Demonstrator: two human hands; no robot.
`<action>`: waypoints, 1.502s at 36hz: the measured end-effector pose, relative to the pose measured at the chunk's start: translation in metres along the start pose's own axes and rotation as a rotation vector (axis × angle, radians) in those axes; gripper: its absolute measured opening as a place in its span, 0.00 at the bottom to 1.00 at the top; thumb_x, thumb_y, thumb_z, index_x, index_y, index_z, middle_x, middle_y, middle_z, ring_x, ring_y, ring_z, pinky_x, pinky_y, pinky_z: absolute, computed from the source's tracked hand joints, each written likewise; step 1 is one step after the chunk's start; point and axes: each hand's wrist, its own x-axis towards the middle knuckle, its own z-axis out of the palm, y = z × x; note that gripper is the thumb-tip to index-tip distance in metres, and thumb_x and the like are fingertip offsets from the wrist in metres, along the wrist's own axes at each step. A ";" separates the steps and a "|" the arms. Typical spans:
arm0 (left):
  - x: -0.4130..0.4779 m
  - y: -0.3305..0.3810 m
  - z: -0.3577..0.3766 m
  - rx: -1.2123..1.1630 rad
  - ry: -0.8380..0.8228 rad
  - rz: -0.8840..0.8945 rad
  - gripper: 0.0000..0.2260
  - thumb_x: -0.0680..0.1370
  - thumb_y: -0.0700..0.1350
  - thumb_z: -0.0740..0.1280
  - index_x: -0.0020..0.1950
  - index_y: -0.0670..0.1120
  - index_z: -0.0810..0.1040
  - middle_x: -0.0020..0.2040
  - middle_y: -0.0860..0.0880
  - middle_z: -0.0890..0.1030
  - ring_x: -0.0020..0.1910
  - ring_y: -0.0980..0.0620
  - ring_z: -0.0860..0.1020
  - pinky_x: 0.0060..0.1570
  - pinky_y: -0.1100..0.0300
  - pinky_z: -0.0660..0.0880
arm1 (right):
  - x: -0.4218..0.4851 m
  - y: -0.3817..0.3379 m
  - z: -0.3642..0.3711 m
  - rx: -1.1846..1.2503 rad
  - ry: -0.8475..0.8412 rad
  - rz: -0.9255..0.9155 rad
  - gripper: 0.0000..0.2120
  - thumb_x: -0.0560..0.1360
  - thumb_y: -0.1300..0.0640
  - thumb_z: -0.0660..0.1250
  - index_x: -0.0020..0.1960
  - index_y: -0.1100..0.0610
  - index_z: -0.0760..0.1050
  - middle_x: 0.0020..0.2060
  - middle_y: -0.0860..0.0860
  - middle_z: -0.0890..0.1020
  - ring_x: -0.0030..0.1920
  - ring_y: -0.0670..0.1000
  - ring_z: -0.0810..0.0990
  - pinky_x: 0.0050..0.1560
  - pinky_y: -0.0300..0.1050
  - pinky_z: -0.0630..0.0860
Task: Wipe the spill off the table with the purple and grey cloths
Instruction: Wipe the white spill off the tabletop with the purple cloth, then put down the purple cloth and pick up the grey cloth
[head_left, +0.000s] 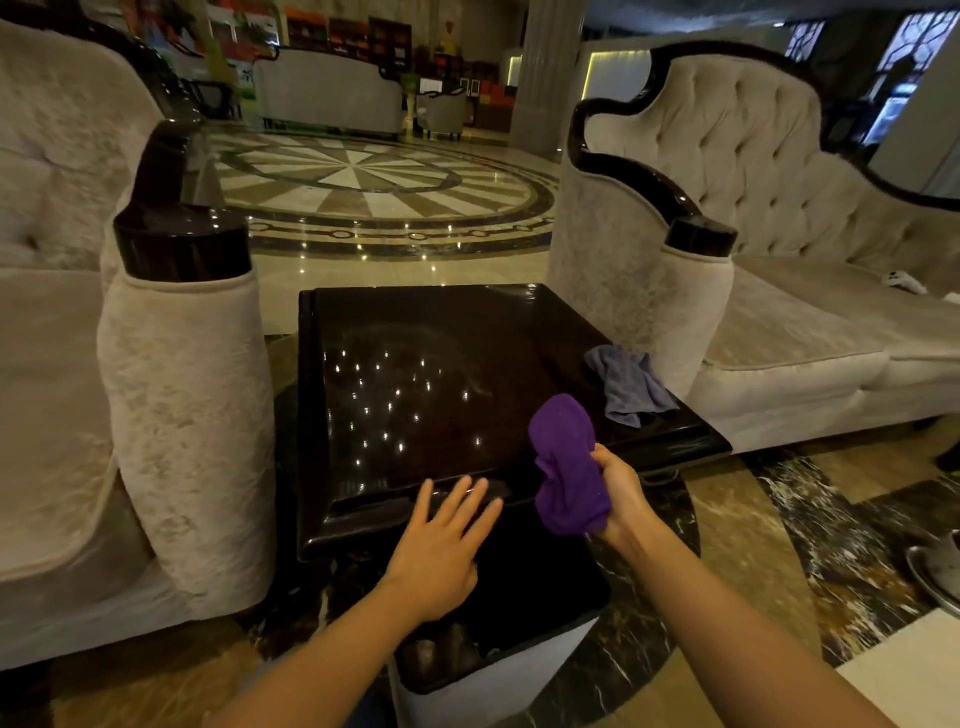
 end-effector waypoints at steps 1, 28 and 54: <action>0.002 -0.007 -0.003 -0.012 0.055 -0.033 0.31 0.79 0.53 0.54 0.75 0.51 0.37 0.72 0.51 0.33 0.72 0.48 0.32 0.64 0.43 0.26 | 0.005 -0.006 0.000 -0.023 0.009 -0.033 0.13 0.78 0.62 0.53 0.47 0.57 0.76 0.50 0.57 0.78 0.43 0.55 0.77 0.45 0.49 0.75; 0.131 -0.195 -0.003 -0.335 -0.131 -0.626 0.25 0.79 0.61 0.45 0.74 0.60 0.41 0.77 0.53 0.40 0.75 0.52 0.38 0.73 0.46 0.38 | 0.262 -0.165 0.066 -1.139 0.048 -0.687 0.21 0.70 0.72 0.61 0.63 0.62 0.69 0.61 0.63 0.74 0.60 0.62 0.73 0.62 0.52 0.69; 0.129 -0.188 -0.007 -0.312 -0.114 -0.625 0.25 0.79 0.60 0.46 0.73 0.59 0.40 0.77 0.52 0.41 0.75 0.52 0.39 0.73 0.46 0.39 | 0.290 -0.162 0.008 -1.889 -0.039 -0.523 0.24 0.80 0.49 0.50 0.75 0.51 0.49 0.76 0.61 0.51 0.75 0.60 0.50 0.76 0.53 0.49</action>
